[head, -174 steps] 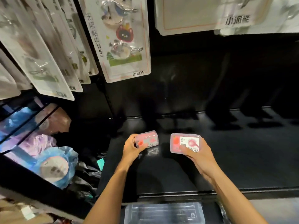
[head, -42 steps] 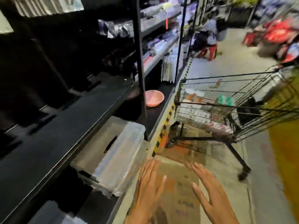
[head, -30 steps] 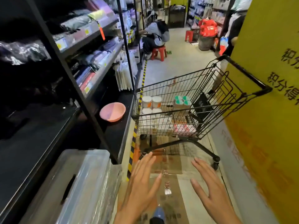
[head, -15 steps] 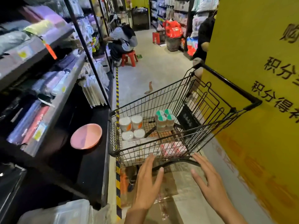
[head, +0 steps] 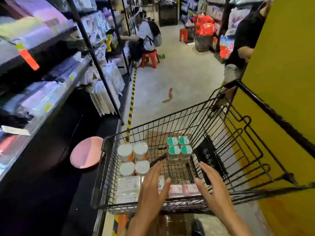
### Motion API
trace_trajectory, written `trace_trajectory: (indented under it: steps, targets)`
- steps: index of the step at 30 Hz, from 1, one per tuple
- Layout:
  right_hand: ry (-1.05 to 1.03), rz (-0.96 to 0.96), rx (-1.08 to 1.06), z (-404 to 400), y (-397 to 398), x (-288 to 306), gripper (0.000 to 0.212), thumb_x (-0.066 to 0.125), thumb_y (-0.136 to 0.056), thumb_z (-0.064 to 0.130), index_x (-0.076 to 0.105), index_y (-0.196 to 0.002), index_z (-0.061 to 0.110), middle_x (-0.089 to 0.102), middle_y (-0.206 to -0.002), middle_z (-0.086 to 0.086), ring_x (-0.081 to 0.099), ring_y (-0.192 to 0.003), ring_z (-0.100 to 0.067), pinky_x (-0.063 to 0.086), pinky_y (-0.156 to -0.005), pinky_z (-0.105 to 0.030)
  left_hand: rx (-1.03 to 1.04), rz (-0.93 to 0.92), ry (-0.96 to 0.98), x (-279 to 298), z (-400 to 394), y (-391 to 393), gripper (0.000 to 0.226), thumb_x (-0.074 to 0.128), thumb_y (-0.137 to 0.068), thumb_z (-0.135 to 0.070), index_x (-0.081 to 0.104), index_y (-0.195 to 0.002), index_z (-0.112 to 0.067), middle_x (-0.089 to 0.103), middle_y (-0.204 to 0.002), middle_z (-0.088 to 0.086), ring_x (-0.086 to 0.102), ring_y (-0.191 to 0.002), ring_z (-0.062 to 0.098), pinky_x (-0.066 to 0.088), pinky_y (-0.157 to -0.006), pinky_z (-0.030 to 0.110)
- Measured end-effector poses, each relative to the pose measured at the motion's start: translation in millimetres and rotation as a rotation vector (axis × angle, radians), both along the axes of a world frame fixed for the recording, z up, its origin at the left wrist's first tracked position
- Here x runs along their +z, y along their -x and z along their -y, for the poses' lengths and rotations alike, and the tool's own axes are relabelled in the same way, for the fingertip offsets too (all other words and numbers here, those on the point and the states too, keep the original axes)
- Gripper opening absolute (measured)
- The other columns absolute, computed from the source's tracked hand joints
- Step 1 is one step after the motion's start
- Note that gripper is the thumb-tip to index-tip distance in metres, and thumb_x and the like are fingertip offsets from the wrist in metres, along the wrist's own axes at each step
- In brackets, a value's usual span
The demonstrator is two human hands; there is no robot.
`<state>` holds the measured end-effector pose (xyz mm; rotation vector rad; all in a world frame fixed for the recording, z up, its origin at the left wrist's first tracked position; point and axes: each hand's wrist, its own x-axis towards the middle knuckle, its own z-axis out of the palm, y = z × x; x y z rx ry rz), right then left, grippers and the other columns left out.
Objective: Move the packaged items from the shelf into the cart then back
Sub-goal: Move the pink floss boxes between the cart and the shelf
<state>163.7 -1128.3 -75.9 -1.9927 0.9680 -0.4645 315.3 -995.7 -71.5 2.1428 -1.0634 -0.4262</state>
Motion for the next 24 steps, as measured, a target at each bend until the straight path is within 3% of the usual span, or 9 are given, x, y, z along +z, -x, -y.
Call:
trace_trajectory:
  steps: [5,7,11,12,15,18,21,22,24]
  targets:
    - [-0.090,-0.112,0.089,70.0,-30.9,-29.6,0.100,0.018,-0.062,0.095,0.032,-0.142,0.038,0.029,-0.151,0.015,0.026,-0.137,-0.003,0.025,-0.113,-0.032,0.036,-0.049,-0.108,-33.0,62.3,-32.8,0.059,0.036,-0.093,-0.055,0.022,-0.147,-0.033,0.021,-0.154,-0.015,0.018,-0.142,0.003,0.021,-0.117,0.033]
    - [-0.140,-0.139,0.118,86.3,-42.3,-41.9,0.096,0.021,-0.063,0.095,0.032,-0.141,0.039,0.029,-0.150,0.015,0.025,-0.138,-0.004,0.026,-0.113,-0.031,0.048,-0.063,-0.150,-50.3,79.9,-41.1,0.058,0.038,-0.095,-0.052,0.026,-0.147,-0.029,0.024,-0.154,-0.012,0.021,-0.142,0.006,0.022,-0.117,0.033]
    - [-0.269,-0.262,0.181,108.9,-64.9,-75.7,0.062,0.046,-0.087,0.060,0.031,-0.142,0.037,0.026,-0.153,0.010,0.022,-0.138,-0.004,0.019,-0.111,-0.025,0.036,-0.109,-0.213,-88.7,108.5,-54.9,0.056,0.039,-0.097,-0.047,0.028,-0.147,-0.025,0.025,-0.153,-0.009,0.022,-0.141,0.008,0.024,-0.116,0.033]
    - [-0.290,-0.308,0.187,114.7,-70.0,-87.9,0.062,0.046,-0.089,0.057,0.031,-0.144,0.035,0.025,-0.154,0.008,0.023,-0.138,-0.006,0.019,-0.109,-0.024,0.046,-0.134,-0.234,-101.0,113.2,-58.0,0.057,0.039,-0.096,-0.048,0.028,-0.148,-0.025,0.024,-0.154,-0.009,0.022,-0.141,0.008,0.024,-0.117,0.033]
    - [-0.322,-0.366,0.175,127.5,-85.4,-121.2,0.073,0.039,-0.083,0.070,0.036,-0.143,0.029,0.031,-0.152,0.002,0.028,-0.138,-0.013,0.021,-0.107,-0.025,0.070,-0.242,-0.359,-140.6,125.6,-64.9,0.059,0.039,-0.096,-0.050,0.027,-0.149,-0.026,0.025,-0.155,-0.005,0.023,-0.142,0.012,0.025,-0.116,0.037]
    - [-0.422,-0.466,0.146,134.1,-97.2,-152.1,0.063,0.050,-0.090,0.054,0.036,-0.144,0.025,0.031,-0.152,-0.002,0.029,-0.139,-0.019,0.024,-0.111,-0.034,0.118,-0.278,-0.480,-175.1,137.0,-65.7,0.046,0.040,-0.098,-0.039,0.044,-0.137,-0.015,0.047,-0.139,0.006,0.044,-0.128,0.022,0.036,-0.106,0.033]
    - [-0.515,-0.555,0.129,134.7,-101.0,-188.6,0.103,0.040,-0.069,0.086,0.037,-0.144,0.016,0.035,-0.151,-0.011,0.035,-0.137,-0.027,0.030,-0.113,-0.046,0.030,-0.284,-0.534,-203.5,144.2,-59.2,0.042,0.032,-0.100,-0.037,0.050,-0.128,-0.011,0.050,-0.130,0.007,0.050,-0.119,0.020,0.039,-0.098,0.027]
    - [-0.540,-0.577,0.110,133.9,-100.8,-200.9,0.104,0.041,-0.069,0.086,0.041,-0.142,0.012,0.041,-0.147,-0.013,0.041,-0.132,-0.028,0.035,-0.110,-0.044,0.015,-0.328,-0.562,-210.6,146.6,-56.7,0.043,0.037,-0.100,-0.038,0.046,-0.133,-0.012,0.048,-0.135,0.005,0.047,-0.122,0.020,0.037,-0.101,0.030]
    - [-0.574,-0.621,0.051,131.7,-99.2,-219.1,0.069,0.056,-0.084,0.058,0.053,-0.130,0.007,0.057,-0.130,-0.014,0.055,-0.114,-0.025,0.045,-0.094,-0.032,-0.054,-0.325,-0.638,-227.6,150.3,-51.6,0.047,0.044,-0.097,-0.040,0.040,-0.139,-0.019,0.040,-0.145,0.004,0.039,-0.130,0.023,0.033,-0.106,0.036]
